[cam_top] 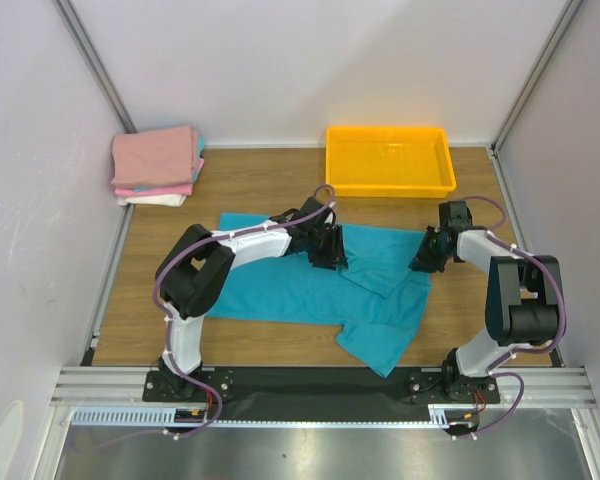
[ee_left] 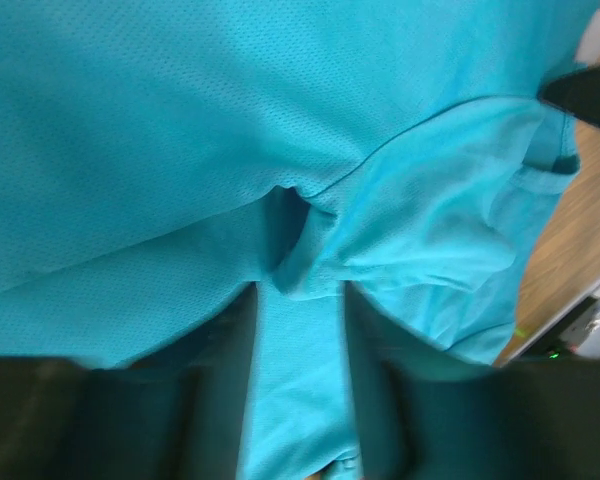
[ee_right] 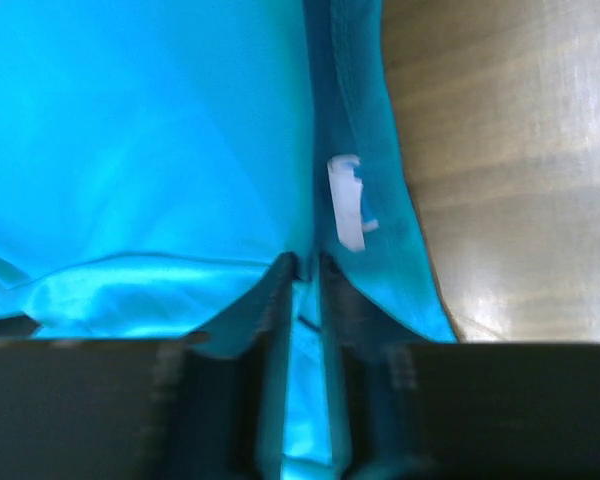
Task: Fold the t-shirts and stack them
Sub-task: Fold the tshirt
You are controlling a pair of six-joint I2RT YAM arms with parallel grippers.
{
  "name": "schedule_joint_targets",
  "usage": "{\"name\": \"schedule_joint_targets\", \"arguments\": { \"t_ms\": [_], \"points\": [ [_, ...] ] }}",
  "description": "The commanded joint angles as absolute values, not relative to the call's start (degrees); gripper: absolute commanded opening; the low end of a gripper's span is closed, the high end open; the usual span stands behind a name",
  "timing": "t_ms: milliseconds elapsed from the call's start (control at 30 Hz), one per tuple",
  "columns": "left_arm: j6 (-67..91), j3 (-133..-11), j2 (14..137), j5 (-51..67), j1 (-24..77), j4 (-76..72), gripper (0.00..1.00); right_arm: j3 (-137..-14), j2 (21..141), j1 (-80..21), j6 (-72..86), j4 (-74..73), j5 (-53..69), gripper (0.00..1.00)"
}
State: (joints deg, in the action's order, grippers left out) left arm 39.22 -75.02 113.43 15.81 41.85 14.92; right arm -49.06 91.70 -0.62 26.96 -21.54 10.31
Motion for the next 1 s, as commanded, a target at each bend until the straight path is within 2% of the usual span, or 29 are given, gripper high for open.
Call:
{"name": "schedule_joint_targets", "arguments": {
  "t_ms": [0, 33, 67, 100, 200, 567, 667, 700, 800, 967],
  "points": [
    [37.0, -77.3, 110.7, 15.9, 41.6, 16.2, 0.48, -51.2, 87.4, -0.4, 26.3, -25.7, 10.3, 0.24],
    [36.7, -77.5, 110.1, 15.5, 41.7, 16.4, 0.53, -52.6, 86.6, -0.4, 26.1, -27.7, 10.6, 0.33],
    [36.3, -77.7, 108.9, 15.2, 41.7, 17.0, 0.58, -53.3, 85.6, -0.4, 25.7, -28.7, 10.9, 0.36],
    [35.7, -77.8, 108.3, 14.9, 41.7, 17.2, 0.59, -54.0, 83.7, -0.4, 25.6, -29.8, 11.2, 0.43],
    [34.8, -78.0, 106.2, 13.1, 41.7, 18.0, 0.63, -54.8, 80.3, -0.4, 26.5, -32.8, 13.0, 0.53],
    [41.6, -75.4, 104.1, 12.2, 44.7, 13.5, 0.66, -39.4, 63.7, -6.0, 38.4, -30.6, 18.1, 0.55],
    [44.8, -71.6, 102.2, 11.5, 45.3, 9.0, 0.66, -35.4, 61.4, -8.2, 41.1, -25.9, 20.6, 0.65],
    [45.5, -69.7, 101.9, 11.4, 45.3, 8.2, 0.66, -33.2, 61.0, -9.2, 41.7, -23.8, 20.2, 0.72],
    [46.6, -67.9, 101.6, 10.8, 45.3, 6.5, 0.67, -28.9, 59.3, -12.3, 43.2, -18.7, 17.9, 0.79],
    [46.4, -66.7, 101.3, 9.3, 45.2, 7.8, 0.68, -24.9, 58.4, -12.5, 44.5, -12.7, 15.9, 0.75]
  ]
}}
